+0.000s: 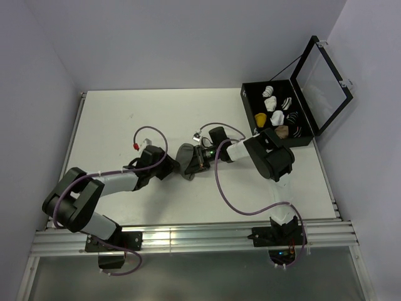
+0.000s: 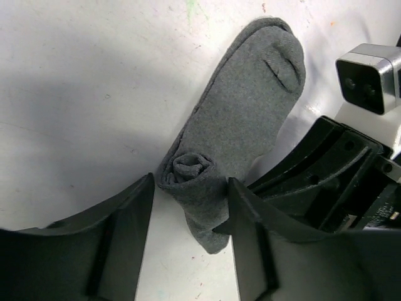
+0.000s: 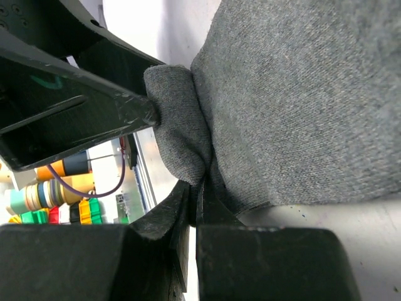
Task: Roll the socks
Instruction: Roll the sock at the center of the board.
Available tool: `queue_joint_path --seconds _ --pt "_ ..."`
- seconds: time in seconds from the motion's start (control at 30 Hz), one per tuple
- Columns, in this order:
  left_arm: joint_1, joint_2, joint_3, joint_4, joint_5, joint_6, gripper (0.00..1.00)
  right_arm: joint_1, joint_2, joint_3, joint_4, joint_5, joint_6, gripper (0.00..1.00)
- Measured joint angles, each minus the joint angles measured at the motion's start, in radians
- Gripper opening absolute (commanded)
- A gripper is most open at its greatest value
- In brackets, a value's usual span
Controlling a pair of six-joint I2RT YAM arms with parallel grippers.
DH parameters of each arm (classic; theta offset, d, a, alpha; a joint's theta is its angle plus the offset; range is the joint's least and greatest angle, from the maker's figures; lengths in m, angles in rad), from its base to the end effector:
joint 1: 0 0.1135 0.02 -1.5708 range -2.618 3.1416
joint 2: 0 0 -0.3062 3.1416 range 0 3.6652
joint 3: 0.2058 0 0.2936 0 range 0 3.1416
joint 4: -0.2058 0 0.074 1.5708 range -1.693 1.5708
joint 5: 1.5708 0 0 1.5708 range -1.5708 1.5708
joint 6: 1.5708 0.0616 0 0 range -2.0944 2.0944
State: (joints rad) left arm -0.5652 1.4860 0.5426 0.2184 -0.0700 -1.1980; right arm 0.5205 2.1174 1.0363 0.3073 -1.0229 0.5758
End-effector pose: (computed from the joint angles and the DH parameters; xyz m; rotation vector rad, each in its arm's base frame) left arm 0.2664 -0.1639 0.1313 -0.7947 2.3039 -0.7921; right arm 0.3583 0.2660 0.0755 -0.5093 2.4571 1.7056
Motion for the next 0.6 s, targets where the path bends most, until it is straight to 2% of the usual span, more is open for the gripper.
queue_joint_path --seconds 0.1,0.17,0.33,0.43,0.47,0.6 --pt "-0.001 0.005 -0.004 0.003 -0.009 -0.008 0.47 0.0 0.0 0.013 -0.03 0.005 -0.012 0.01" --pt "-0.001 0.012 -0.004 0.002 -0.014 -0.016 0.35 0.0 -0.001 0.019 -0.05 0.01 -0.023 0.03" --pt "-0.001 0.031 -0.004 0.002 -0.02 -0.031 0.23 0.0 -0.032 0.024 -0.11 0.056 -0.072 0.1" --pt "-0.002 0.036 0.0 0.002 -0.019 -0.034 0.16 0.007 -0.081 0.024 -0.167 0.121 -0.122 0.21" --pt "-0.003 0.037 0.004 -0.002 -0.019 -0.033 0.14 0.013 -0.1 0.024 -0.183 0.145 -0.139 0.28" --pt "-0.005 0.043 0.032 -0.045 -0.021 -0.011 0.12 0.048 -0.196 0.016 -0.235 0.26 -0.218 0.38"
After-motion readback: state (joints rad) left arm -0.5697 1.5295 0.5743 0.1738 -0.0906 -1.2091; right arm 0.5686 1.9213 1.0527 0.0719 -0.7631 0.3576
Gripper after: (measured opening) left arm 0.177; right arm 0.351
